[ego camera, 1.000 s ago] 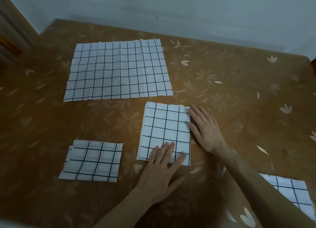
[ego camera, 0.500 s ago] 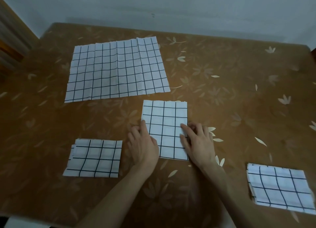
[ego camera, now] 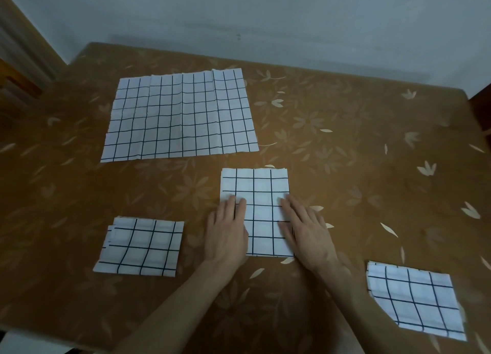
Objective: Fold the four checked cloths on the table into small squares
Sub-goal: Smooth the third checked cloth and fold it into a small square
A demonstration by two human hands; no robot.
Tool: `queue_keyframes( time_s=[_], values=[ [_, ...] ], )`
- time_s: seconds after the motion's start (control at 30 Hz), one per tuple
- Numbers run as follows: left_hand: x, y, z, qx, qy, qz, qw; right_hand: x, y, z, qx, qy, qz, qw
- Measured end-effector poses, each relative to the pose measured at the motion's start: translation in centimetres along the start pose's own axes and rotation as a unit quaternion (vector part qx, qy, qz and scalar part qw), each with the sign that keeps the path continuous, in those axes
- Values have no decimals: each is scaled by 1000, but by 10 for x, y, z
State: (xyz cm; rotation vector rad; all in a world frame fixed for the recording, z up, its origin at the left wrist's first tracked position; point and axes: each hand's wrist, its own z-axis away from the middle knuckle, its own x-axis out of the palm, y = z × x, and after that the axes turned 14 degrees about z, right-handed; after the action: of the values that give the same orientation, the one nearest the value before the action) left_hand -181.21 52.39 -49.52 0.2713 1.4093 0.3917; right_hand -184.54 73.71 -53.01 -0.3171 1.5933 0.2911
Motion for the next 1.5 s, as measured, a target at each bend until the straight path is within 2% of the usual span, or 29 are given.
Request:
queue_keyframes(
  time_s=[0.13, 0.3, 0.37, 0.43, 0.57, 0.77, 0.9, 1.1, 1.17, 1.27, 1.43, 1.5],
  values=[
    [11, -7, 6, 25, -51, -37, 998, 12, 0, 6, -14, -48, 20, 999],
    [8, -11, 3, 39, -21, 2, 999, 2, 0, 2, -9, -45, -39, 998],
    [4, -9, 0, -10, 9, 34, 999, -7, -2, -3, 60, -17, -107, 992],
    [-1, -3, -1, -99, 39, 74, 992, -13, -8, -9, 153, 0, -176, 972],
    [-9, 14, -12, -222, 30, 147, 963, -24, -19, -24, 286, -63, -319, 902],
    [-19, 22, -29, -330, 0, 219, 918, -27, -20, -41, 367, -128, -360, 848],
    [-20, 16, -37, -394, -19, 252, 884, -30, -20, -42, 369, -126, -403, 828],
    [-23, 7, -34, -372, -16, 326, 869, -36, -21, -39, 369, -79, -471, 797],
    [-25, 7, -30, -371, 21, 386, 844, -38, -21, -38, 366, -68, -487, 790],
    [-29, 5, -22, -351, 77, 503, 786, -45, -20, -36, 357, -45, -514, 779],
    [-43, 9, -17, -311, 99, 600, 730, -68, -14, -33, 327, -27, -527, 784],
    [-48, 10, -14, -300, 113, 618, 718, -76, -11, -31, 313, -19, -527, 790]
  ],
)
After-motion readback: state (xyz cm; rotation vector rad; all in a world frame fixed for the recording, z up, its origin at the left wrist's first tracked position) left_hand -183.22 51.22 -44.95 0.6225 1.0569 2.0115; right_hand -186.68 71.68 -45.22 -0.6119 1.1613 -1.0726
